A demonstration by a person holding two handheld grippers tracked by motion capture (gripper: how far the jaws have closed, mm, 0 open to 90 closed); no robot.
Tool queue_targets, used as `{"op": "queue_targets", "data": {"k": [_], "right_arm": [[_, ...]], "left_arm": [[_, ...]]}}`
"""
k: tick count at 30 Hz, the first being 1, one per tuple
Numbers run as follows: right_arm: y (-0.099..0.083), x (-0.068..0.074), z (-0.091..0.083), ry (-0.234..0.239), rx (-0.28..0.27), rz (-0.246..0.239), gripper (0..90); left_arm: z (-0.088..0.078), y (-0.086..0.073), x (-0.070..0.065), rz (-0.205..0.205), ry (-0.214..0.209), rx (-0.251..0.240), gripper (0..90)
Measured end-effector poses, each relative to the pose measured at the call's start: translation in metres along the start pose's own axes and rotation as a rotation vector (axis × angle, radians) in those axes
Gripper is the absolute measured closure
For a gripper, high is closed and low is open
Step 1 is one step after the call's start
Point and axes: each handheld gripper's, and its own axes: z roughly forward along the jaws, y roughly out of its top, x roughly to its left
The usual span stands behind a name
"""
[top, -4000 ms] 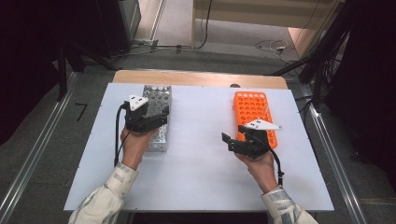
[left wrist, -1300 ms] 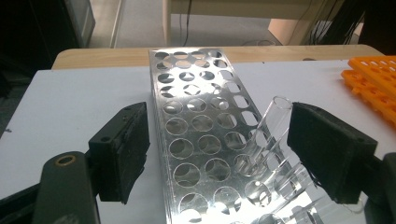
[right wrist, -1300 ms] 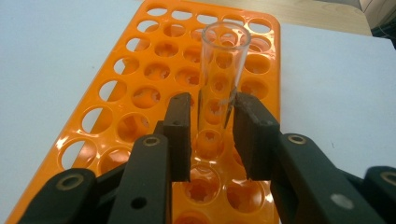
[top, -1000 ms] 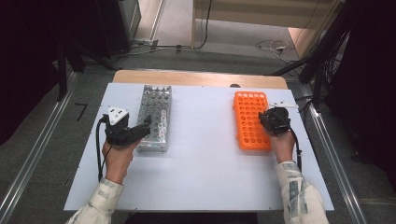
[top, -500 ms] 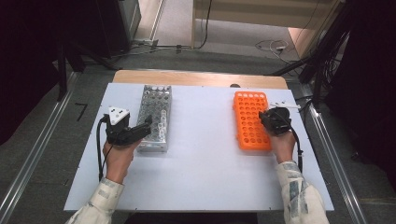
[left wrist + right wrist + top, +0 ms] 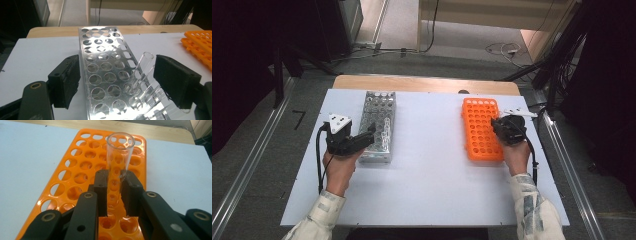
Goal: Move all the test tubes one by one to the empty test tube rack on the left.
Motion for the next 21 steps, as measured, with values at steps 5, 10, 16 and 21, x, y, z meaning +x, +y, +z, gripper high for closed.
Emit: {"op": "queue_targets", "data": {"k": [5,10,16,21], "right_arm": [[0.001,-0.001,-0.004,0.003,-0.012,0.006,73.5],[0.003,-0.002,-0.009,0.005,-0.029,0.010,73.5],[0.009,-0.006,-0.024,0.013,-0.072,0.029,73.6],[0.010,-0.006,-0.031,0.028,-0.079,0.029,73.5]], "left_arm": [[0.001,0.000,-0.001,0.003,-0.001,0.002,21.1],[0.000,0.002,-0.001,0.003,-0.006,-0.003,21.0],[0.000,0.003,-0.002,0.000,-0.008,-0.009,21.1],[0.000,0.003,-0.004,0.007,-0.012,-0.006,21.1]]}}
